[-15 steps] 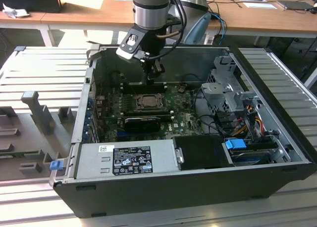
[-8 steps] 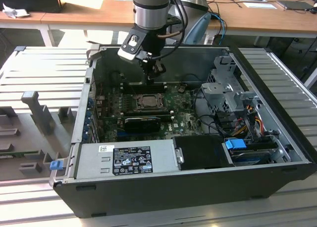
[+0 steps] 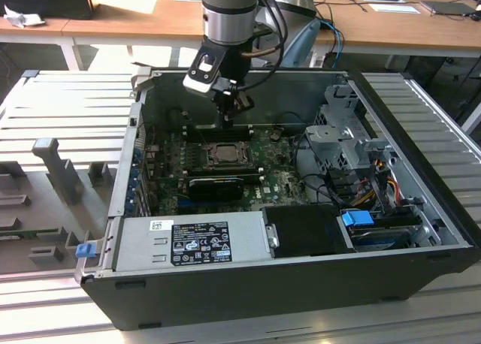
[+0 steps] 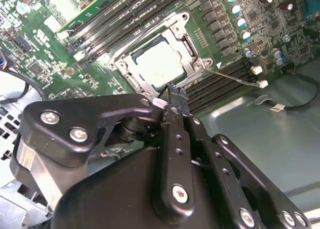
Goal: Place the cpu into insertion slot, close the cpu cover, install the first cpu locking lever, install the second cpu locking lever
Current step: 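Install the first cpu locking lever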
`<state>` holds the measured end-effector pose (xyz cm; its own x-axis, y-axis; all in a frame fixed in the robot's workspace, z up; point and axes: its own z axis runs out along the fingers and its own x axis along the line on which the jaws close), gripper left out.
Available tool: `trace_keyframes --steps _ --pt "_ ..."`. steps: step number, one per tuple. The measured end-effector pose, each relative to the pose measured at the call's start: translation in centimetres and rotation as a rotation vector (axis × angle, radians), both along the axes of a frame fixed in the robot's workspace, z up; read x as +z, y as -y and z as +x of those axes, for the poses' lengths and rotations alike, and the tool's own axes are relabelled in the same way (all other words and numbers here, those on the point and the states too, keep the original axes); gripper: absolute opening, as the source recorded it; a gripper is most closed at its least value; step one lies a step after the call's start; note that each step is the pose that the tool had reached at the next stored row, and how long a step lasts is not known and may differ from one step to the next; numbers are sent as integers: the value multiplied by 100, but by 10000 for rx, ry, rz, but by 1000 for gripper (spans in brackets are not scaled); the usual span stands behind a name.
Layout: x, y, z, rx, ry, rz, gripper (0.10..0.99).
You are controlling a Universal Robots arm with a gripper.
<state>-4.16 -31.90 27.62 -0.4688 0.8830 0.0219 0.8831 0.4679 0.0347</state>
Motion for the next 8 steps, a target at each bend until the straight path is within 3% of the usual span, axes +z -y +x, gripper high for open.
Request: trace_keyframes --steps 8 --pt "0 0 0 687 0 1 106"
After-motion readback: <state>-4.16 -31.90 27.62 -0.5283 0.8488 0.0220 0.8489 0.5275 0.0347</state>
